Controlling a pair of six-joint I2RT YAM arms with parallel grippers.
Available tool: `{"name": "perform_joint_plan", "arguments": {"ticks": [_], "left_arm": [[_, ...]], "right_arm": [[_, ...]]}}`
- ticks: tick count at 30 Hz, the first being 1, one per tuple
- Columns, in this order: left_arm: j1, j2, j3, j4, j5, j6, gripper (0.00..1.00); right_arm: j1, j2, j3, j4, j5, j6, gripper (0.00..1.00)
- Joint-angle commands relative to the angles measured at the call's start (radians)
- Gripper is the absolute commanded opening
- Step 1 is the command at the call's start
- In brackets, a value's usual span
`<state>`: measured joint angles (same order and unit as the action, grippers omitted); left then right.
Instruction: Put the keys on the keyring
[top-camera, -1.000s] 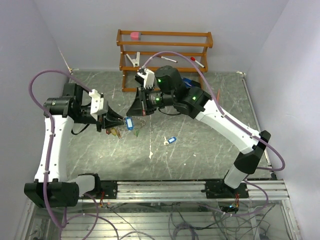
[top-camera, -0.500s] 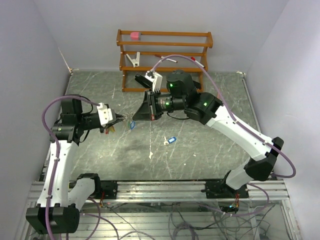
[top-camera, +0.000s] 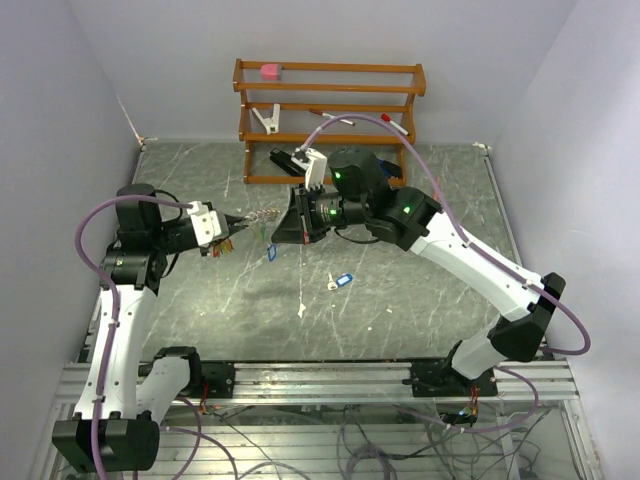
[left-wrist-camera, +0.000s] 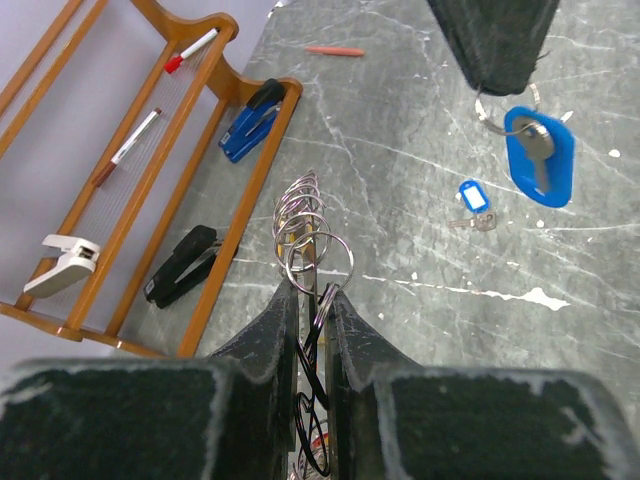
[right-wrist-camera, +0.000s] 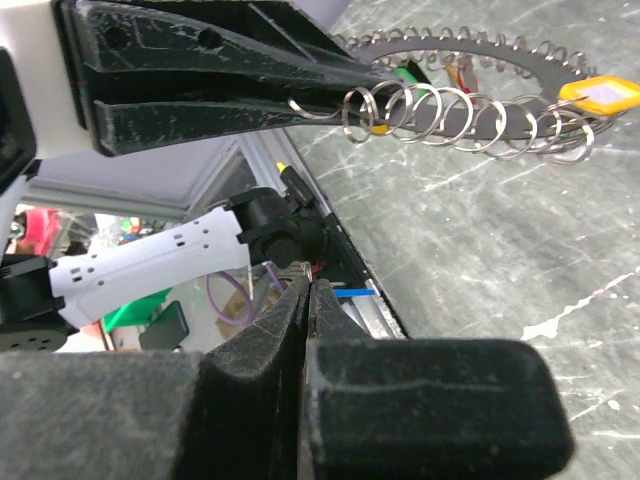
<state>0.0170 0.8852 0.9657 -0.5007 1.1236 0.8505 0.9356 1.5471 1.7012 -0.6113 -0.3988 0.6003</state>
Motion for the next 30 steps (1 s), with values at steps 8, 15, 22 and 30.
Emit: {"name": "perform_joint_plan", "arguments": {"ticks": [8, 15, 22, 30], "left_arm": [[-0.002, 0.088, 0.152, -0.210, 0.203, 0.085, 0.07], [-0.002, 0.230, 0.274, -0.618, 0.276, 0.409, 0.07], [-0.002, 0.337, 0.357, -0.930, 0.291, 0.648, 0.07], [-0.002, 0.359, 0.381, -0.983, 0.345, 0.605, 0.07]], "right_arm": [[0.007, 0.042, 0.073, -0.065, 0.080, -0.053, 0.00], [0.008, 0.079, 0.152, -0.075, 0.085, -0.045, 0.00], [0.007, 0.118, 0.206, -0.127, 0.124, -0.105, 0.00], [-0.028, 0.000, 0.050, -0.073, 0.098, -0.066, 0.00]]}}
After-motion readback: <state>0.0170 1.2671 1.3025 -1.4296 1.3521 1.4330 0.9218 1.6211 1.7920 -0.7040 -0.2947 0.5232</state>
